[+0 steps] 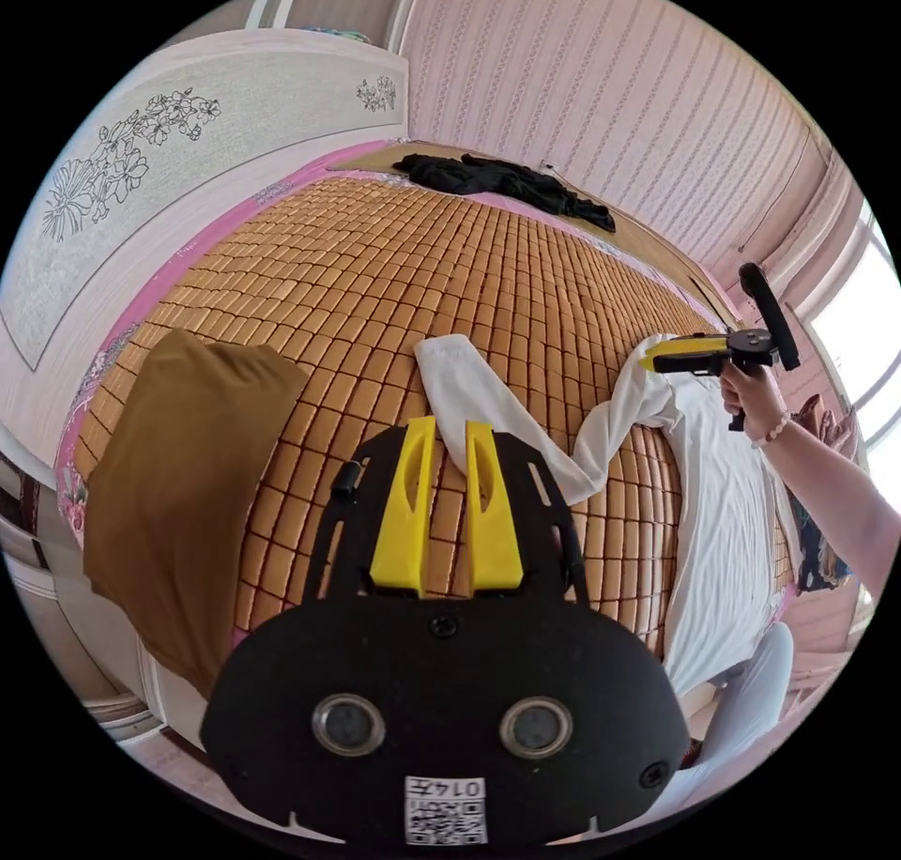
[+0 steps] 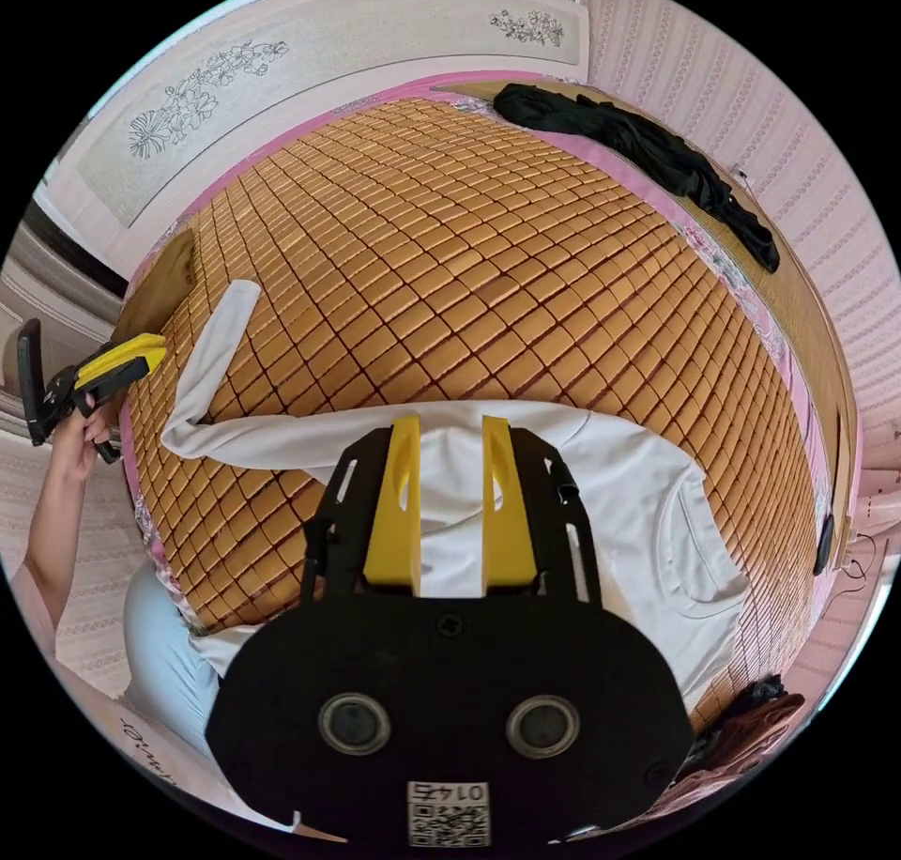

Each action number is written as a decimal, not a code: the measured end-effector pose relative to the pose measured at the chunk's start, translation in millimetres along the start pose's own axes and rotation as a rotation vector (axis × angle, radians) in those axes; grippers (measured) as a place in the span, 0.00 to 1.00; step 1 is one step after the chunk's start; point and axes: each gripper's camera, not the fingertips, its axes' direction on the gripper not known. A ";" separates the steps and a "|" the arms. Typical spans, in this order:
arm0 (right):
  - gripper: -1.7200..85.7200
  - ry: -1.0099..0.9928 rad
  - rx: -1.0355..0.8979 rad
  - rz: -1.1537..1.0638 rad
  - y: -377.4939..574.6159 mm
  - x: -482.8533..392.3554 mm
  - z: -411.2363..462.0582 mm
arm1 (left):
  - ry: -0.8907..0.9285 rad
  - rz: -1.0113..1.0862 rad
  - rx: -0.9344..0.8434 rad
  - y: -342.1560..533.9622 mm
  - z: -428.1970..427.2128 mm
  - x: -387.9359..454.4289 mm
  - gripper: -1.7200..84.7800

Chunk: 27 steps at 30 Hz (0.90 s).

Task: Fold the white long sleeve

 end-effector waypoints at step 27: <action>0.01 -0.009 0.055 -0.042 -13.3 -11.8 12.6 | 0.054 -0.403 0.206 130.2 -111.0 -96.2 0.04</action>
